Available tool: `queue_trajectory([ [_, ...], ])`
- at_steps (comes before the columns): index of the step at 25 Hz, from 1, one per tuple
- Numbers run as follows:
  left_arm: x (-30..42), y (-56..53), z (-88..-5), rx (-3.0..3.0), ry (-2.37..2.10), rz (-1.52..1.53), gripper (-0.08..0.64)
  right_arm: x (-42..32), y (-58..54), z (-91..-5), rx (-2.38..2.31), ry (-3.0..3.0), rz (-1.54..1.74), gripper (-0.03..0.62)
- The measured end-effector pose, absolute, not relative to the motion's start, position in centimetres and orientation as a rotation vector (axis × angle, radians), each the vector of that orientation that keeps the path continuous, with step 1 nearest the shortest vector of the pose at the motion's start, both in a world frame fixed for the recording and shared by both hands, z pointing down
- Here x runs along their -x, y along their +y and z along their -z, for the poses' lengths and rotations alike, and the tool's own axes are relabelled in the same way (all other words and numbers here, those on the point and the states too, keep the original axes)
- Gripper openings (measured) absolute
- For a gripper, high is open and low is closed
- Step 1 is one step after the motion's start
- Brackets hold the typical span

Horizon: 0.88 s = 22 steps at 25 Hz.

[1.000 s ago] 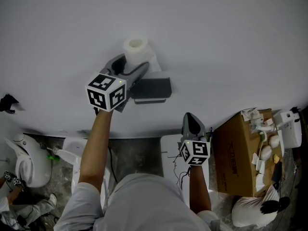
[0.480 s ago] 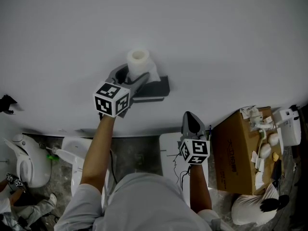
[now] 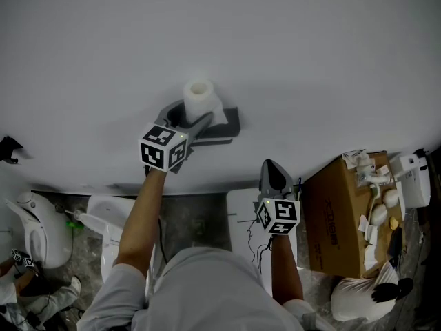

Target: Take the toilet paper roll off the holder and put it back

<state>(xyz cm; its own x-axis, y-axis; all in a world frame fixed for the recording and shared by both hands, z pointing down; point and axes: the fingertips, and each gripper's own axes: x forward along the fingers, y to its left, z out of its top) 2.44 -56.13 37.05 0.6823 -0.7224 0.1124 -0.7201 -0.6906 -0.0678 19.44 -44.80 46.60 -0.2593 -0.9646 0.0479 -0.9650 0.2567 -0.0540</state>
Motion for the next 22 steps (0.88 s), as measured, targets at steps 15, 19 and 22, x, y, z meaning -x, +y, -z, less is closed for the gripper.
queue_trajectory([
  [15, -2.1, -56.0, -39.1, 2.829, 1.254, 0.286, 0.296, -19.7, -44.6, -46.9, -1.915, -2.476, -0.135, 0.001],
  [19, -2.0, -55.8, -39.6, 2.826, 1.265, 0.295, 0.296, -19.7, -44.3, -47.0, -1.915, -2.475, -0.135, 0.001],
  [22, -2.0, -55.8, -39.6, 2.825, 1.273, 0.291, 0.297, -19.9, -44.1, -47.0, -1.921, -2.475, -0.138, 0.001],
])
